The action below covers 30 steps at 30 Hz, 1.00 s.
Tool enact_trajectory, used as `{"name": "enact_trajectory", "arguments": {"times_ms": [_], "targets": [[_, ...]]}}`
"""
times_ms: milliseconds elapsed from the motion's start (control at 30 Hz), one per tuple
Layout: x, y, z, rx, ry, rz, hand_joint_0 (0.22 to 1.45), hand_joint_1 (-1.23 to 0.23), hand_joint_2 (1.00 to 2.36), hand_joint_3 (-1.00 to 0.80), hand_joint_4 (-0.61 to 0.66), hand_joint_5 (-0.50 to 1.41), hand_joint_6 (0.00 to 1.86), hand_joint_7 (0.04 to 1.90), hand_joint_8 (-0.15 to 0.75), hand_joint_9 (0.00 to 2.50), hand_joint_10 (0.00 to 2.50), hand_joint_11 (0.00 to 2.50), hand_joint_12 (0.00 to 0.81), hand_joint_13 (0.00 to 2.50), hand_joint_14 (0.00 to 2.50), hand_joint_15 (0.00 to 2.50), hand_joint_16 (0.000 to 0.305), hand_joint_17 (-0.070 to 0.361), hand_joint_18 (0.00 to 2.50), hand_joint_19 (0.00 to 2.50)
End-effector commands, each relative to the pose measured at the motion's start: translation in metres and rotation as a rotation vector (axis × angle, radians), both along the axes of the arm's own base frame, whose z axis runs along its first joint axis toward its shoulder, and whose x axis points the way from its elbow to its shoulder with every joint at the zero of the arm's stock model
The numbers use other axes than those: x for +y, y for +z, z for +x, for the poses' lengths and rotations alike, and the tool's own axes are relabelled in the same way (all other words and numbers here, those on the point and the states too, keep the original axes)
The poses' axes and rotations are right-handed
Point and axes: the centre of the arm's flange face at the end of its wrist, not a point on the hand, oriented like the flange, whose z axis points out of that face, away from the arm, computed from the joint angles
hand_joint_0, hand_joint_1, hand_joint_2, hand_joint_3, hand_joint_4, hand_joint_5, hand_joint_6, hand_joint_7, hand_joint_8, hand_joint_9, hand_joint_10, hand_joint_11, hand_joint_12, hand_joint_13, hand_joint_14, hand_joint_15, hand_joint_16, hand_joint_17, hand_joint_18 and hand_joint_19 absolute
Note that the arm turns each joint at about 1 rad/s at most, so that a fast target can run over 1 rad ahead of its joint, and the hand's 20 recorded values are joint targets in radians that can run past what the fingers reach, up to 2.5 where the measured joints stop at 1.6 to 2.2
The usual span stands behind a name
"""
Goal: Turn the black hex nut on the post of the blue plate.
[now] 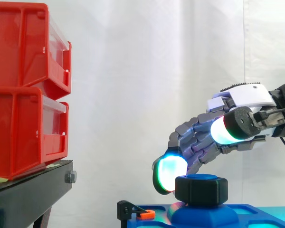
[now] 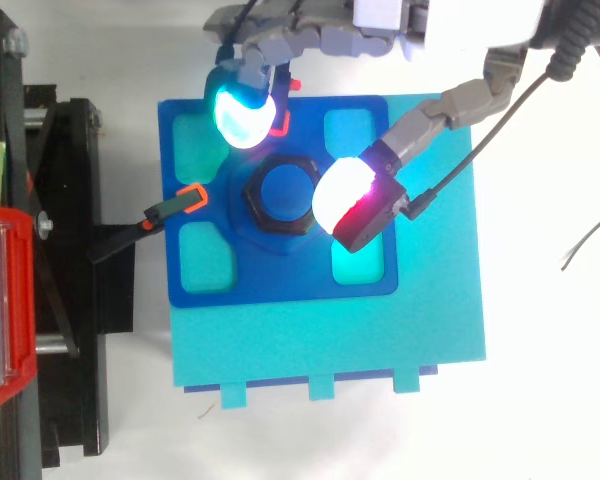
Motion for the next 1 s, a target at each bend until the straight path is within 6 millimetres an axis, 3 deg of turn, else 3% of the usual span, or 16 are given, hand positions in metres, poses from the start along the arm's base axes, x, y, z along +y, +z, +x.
{"name": "enact_trajectory", "arguments": {"times_ms": [0, 233, 567, 800, 967], "targets": [[-0.002, 0.002, -0.001, -0.002, 0.006, 0.002, 0.47, -0.47, 1.0, -0.5, 0.42, -0.25, 0.5, 0.8, 0.459, 0.32, 0.0, 0.05, 0.575, 0.47, 0.0, 0.49, 0.067, 0.151, 0.41, 0.37], [0.004, 0.015, 0.007, -0.032, 0.011, -0.005, 0.47, -0.47, 1.0, -0.5, 0.42, -0.25, 0.5, 0.8, 0.458, 0.32, 0.0, 0.05, 0.573, 0.47, 0.0, 0.48, 0.067, 0.151, 0.41, 0.36], [0.025, 0.015, 0.016, -0.037, -0.019, -0.02, 0.47, -0.47, 1.0, -0.5, 0.41, -0.25, 0.5, 0.81, 0.453, 0.31, 0.0, 0.05, 0.571, 0.47, 0.0, 0.47, 0.067, 0.15, 0.4, 0.35], [0.042, 0.015, 0.02, -0.034, -0.019, -0.021, 0.4, -0.67, 1.0, -0.5, 0.37, -0.24, 0.5, 0.86, 0.454, 0.31, 0.0, 0.01, 0.577, 0.48, 0.0, 0.37, 0.073, 0.165, 0.4, 0.26], [0.051, 0.013, 0.021, -0.019, -0.022, -0.022, 0.35, -0.67, 1.0, -0.5, 0.35, -0.24, 0.5, 0.9, 0.424, 0.29, 0.0, 0.0, 0.55, 0.41, 0.0, 0.25, 0.075, 0.168, 0.32, 0.19]]}}
